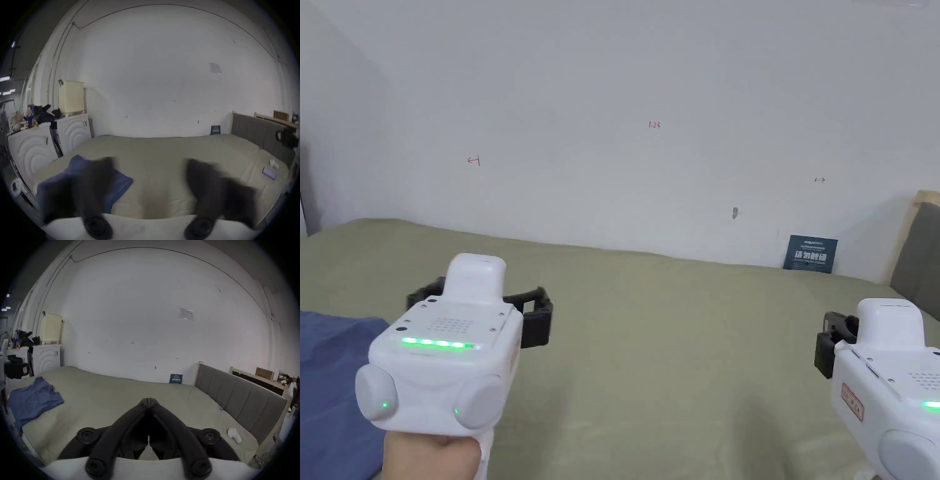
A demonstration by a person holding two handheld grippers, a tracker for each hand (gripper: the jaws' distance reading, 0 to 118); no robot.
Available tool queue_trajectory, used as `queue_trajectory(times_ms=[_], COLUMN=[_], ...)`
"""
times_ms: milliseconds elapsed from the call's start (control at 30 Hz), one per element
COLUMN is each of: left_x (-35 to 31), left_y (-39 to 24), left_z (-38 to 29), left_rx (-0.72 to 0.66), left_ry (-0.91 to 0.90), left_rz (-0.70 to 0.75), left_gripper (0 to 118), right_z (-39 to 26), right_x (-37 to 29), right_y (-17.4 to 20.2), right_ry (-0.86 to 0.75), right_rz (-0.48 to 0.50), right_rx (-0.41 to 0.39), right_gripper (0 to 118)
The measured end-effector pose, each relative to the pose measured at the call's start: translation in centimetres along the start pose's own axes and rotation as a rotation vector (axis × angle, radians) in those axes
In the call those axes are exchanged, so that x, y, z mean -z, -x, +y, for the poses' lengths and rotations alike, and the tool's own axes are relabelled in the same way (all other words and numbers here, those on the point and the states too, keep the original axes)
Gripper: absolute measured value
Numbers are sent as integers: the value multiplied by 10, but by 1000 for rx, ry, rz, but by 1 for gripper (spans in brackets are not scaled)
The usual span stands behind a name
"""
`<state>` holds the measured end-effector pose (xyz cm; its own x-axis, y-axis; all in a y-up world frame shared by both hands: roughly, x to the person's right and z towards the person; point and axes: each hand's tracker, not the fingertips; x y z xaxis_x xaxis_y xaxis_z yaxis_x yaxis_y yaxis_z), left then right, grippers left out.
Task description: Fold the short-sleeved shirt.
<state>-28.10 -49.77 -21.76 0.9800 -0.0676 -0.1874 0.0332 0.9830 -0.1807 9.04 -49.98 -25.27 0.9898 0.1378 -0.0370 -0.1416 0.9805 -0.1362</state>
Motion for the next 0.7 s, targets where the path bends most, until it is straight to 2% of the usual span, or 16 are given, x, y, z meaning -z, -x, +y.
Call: queue_trajectory(times_ms=[33,67,167,233,367,400,567,700], left_x=[-2,1,3,-9,-29,-38,-98,-146], left_y=[-3,-4,11,12,49,61,129,175], left_z=[-3,-9,-30,-6,-5,-3,-1,-13], left_rx=[31,68,-44,-41,-53,-48,-29,-47], left_ry=[-32,-64,-24,-13,-28,-36,-47,-2], left_rz=[19,65,30,53,127,162,376,497], left_gripper=[0,0,0,0,0,0,0,0], right_z=[-3,-5,-4,0,9,12,25,26], right_x=[-2,-1,-4,-7,-5,-3,4,0], right_y=[0,0,7,13,40,53,129,202], right_ry=[-26,-24,1,-4,20,19,24,36], right_rz=[-2,35,52,74,161,177,390,602], right_rx=[11,22,10,24,29,21,45,40], right_gripper=[0,0,0,0,0,0,0,0])
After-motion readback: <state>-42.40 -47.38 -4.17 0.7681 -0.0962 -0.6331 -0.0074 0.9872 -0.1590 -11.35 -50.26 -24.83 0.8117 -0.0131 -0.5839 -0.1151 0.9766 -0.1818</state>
